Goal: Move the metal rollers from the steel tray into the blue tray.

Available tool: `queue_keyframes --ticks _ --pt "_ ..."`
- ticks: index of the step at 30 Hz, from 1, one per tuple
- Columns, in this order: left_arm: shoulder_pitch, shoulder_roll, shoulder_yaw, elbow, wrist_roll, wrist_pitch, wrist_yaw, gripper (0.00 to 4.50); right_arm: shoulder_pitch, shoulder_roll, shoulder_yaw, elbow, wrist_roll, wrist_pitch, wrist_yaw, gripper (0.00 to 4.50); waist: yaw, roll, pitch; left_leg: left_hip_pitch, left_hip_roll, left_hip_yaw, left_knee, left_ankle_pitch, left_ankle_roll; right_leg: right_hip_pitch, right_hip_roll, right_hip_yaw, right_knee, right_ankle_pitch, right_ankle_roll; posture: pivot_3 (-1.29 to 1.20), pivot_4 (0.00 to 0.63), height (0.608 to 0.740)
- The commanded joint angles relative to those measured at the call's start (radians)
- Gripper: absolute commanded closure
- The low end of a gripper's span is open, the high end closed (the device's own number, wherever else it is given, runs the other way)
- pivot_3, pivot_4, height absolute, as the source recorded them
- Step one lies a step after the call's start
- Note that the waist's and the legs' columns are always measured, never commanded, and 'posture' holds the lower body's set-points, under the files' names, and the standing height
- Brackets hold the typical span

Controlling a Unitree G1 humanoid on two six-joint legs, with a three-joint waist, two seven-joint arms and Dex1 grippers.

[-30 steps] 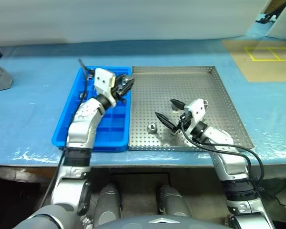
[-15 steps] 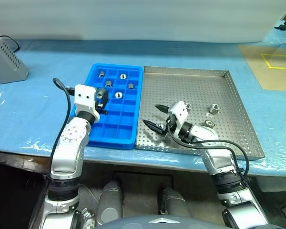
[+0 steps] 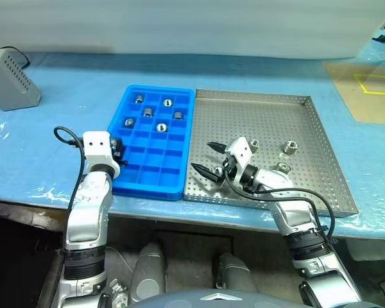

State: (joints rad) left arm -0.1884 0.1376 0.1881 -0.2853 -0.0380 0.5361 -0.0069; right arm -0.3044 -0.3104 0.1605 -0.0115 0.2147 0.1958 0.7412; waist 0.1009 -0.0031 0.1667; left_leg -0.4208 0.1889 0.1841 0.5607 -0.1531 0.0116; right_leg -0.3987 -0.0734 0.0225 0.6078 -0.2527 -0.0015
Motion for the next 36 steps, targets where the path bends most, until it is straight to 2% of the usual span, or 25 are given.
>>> queue_keyframes --ticks 1,6,9,14,19,22,29,33,36 --pt "-0.002 0.004 0.013 -0.026 -0.008 -0.004 0.008 2.77 -0.010 -0.004 -0.016 -0.029 0.005 -0.019 -0.004 0.00 -0.001 0.000 0.000 0.000 0.000 0.000 0.000 0.001 -0.001 0.000 0.000 0.000 0.000 0.000 0.001 0.11 0.150 0.740" --pt "-0.022 0.012 0.014 -0.009 -0.023 -0.004 -0.002 1.11 -0.013 -0.007 -0.017 -0.024 -0.001 -0.023 -0.010 0.00 -0.002 0.000 0.000 0.000 0.000 -0.001 0.000 0.001 -0.002 0.000 0.000 -0.001 0.000 0.002 0.003 0.09 0.150 0.740" --pt "-0.088 0.000 0.012 0.012 -0.104 -0.042 -0.069 0.13 -0.010 -0.011 -0.031 -0.031 -0.005 -0.025 -0.027 0.00 0.000 0.000 0.000 0.000 0.000 -0.001 0.000 0.001 -0.001 0.000 0.000 -0.001 0.000 0.002 0.003 0.06 0.150 0.740" --pt "-0.236 0.019 0.001 0.081 -0.219 -0.096 -0.210 0.13 0.009 -0.022 -0.059 -0.063 -0.004 -0.013 -0.055 0.00 -0.004 0.000 0.000 -0.001 0.000 -0.002 0.001 0.003 -0.004 0.001 0.000 -0.002 0.000 0.002 0.001 -0.01 0.150 0.740" --pt "-0.383 0.040 -0.098 0.282 -0.252 -0.183 -0.424 0.13 0.067 -0.041 -0.111 -0.154 0.003 0.021 -0.116 0.00 -0.016 0.000 0.000 0.000 -0.001 -0.002 0.001 0.005 -0.006 0.001 0.000 -0.001 0.001 0.004 0.003 -0.17 0.150 0.740" --pt "-0.447 0.022 -0.155 0.409 -0.248 -0.245 -0.512 0.13 0.121 -0.063 -0.149 -0.224 0.005 0.062 -0.152 0.00 -0.039 0.000 0.000 0.000 -0.002 -0.002 0.001 0.005 -0.005 0.001 0.000 0.000 0.001 0.005 0.004 -0.24 0.150 0.740" --pt "-0.497 0.009 -0.240 0.519 -0.290 -0.335 -0.765 0.13 0.229 -0.064 -0.191 -0.293 0.010 0.113 -0.213 0.00 -0.097 0.000 0.000 0.000 -0.001 -0.002 0.000 0.004 -0.005 0.000 0.001 0.001 0.001 0.005 0.004 -0.35 0.150 0.740" --pt "-0.517 0.052 -0.321 0.542 -0.298 -0.297 -0.959 0.13 0.261 -0.066 -0.205 -0.294 0.005 0.098 -0.232 0.00 -0.120 0.000 0.000 0.001 -0.001 0.000 0.001 0.004 -0.004 0.001 0.001 0.002 0.001 0.003 0.000 -0.38 0.150 0.740" --pt "-0.525 0.141 -0.413 0.560 -0.256 -0.275 -1.131 0.13 0.281 -0.063 -0.211 -0.305 0.004 0.097 -0.246 0.00 -0.124 0.001 0.000 0.003 0.000 0.002 0.001 0.002 0.000 0.001 0.001 0.004 0.002 0.003 -0.001 -0.39 0.150 0.740"
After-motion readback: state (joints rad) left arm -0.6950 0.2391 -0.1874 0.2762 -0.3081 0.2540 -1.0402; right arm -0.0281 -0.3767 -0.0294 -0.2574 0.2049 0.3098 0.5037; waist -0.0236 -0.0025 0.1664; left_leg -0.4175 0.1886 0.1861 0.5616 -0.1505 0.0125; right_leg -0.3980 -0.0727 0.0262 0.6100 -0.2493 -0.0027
